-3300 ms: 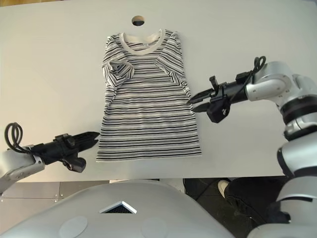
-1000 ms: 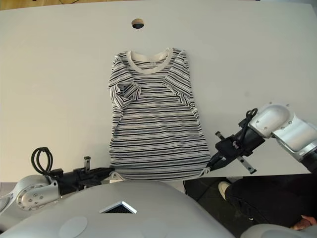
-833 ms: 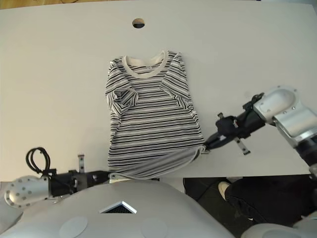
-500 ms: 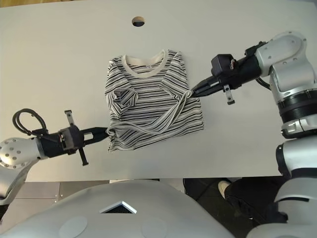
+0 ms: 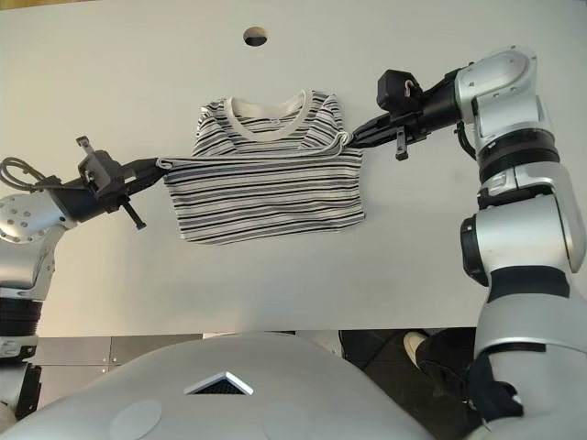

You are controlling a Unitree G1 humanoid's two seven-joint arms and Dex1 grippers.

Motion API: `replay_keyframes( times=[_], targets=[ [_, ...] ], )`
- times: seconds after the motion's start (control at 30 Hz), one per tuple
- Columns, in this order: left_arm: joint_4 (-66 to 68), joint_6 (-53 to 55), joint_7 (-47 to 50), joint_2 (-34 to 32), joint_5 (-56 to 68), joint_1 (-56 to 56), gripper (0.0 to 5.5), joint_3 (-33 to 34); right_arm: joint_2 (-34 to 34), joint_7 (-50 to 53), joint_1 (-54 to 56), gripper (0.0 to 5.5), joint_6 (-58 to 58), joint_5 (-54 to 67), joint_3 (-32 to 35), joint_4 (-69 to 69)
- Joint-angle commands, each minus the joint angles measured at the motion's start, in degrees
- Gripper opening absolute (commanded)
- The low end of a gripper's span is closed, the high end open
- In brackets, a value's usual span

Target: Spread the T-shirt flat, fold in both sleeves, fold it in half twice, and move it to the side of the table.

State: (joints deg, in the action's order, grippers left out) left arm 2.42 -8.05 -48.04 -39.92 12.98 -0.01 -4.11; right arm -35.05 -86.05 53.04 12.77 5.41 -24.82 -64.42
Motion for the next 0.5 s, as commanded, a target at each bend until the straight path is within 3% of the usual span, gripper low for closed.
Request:
replay_keyframes(
  times=[0.03,0.5],
  targets=[
    [4.35,-1.17,1.00,3.24,-2.66,-5.61,0.10,-1.03,2.00,4.06,3.15,0.13,-0.14,-3.57,2.76,-4.26],
    [18.33,-4.15,1.39,8.91,-7.39,-20.39,0.10,-2.05,4.76,19.72,5.06,0.13,-3.94,-10.21,10.40,-10.25]
  ],
)
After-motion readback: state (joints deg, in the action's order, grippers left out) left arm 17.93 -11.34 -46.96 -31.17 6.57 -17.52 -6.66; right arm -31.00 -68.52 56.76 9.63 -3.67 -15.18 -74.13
